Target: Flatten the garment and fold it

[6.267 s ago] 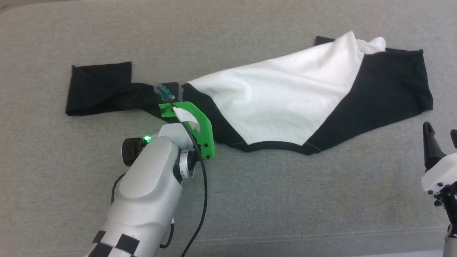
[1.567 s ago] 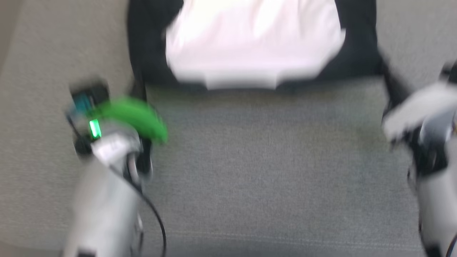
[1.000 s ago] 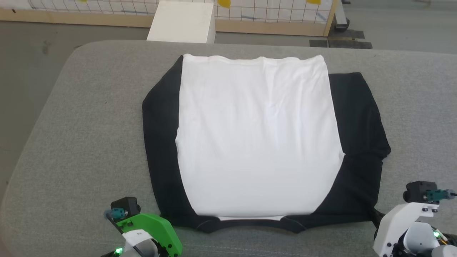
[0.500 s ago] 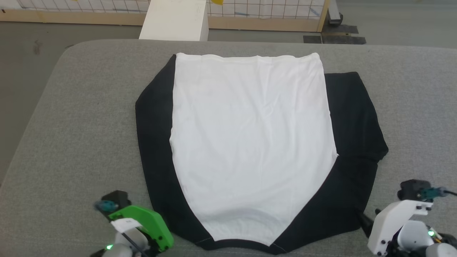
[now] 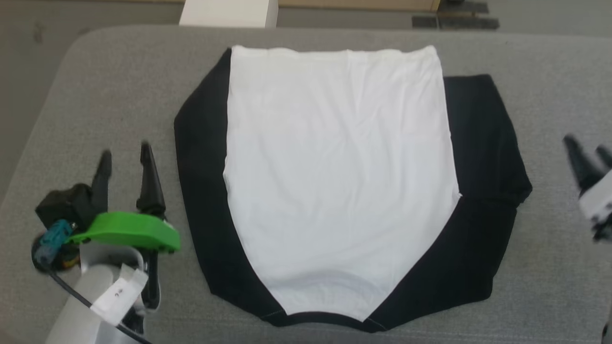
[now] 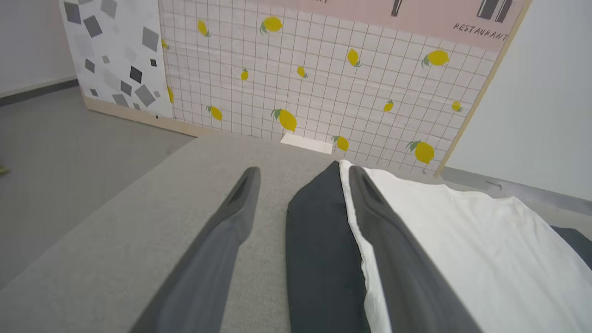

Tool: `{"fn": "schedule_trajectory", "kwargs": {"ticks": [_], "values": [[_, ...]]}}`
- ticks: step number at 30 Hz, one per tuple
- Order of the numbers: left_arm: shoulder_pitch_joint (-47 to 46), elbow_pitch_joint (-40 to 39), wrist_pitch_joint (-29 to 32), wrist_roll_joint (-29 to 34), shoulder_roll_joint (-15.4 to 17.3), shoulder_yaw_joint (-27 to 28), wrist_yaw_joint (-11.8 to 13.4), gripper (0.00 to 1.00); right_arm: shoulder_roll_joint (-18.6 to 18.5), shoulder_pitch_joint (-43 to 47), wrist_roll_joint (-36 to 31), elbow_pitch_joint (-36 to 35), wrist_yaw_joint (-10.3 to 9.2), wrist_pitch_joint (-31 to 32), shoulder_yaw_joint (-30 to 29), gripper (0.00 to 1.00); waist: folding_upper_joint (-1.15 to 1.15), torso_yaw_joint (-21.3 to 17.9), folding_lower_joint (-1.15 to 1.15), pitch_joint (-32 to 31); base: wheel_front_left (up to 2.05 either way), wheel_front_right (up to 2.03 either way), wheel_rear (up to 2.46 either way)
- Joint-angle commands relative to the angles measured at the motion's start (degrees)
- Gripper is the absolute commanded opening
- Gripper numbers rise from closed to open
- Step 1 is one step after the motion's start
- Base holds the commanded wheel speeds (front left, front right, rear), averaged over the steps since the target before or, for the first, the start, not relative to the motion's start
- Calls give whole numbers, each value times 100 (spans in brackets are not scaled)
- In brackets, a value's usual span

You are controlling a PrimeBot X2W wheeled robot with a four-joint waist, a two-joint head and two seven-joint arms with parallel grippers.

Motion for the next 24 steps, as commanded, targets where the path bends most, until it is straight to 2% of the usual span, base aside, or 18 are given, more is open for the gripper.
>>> {"fn": "schedule_trajectory", "kwargs": {"ticks": [1, 7, 12, 17, 24], "values": [[-164, -41, -264, 210, 54, -51, -95, 100, -91, -310, -90, 118, -8, 27, -31, 100, 0, 76, 0, 458, 0, 0, 0], [-588, -400, -577, 993, -84, -58, -260, 100, -640, -1664, -448, 855, -8, 277, 71, 100, 0, 212, 0, 1310, 0, 0, 0], [-751, -995, -583, 1729, -405, 143, -256, 100, -1070, -2745, -840, 1503, -8, 718, 391, 100, 0, 364, 0, 2003, 0, 0, 0], [-767, -1224, -584, 2070, -709, 226, -398, 100, -1459, -3464, -1222, 1893, -8, 1129, 787, 100, 0, 600, 0, 2459, 0, 0, 0], [-713, -1290, -584, 2274, -1021, 372, -607, 100, -1786, -4036, -1290, 2172, -8, 1599, 1265, 100, 0, 810, 0, 2855, 0, 0, 0]]}}
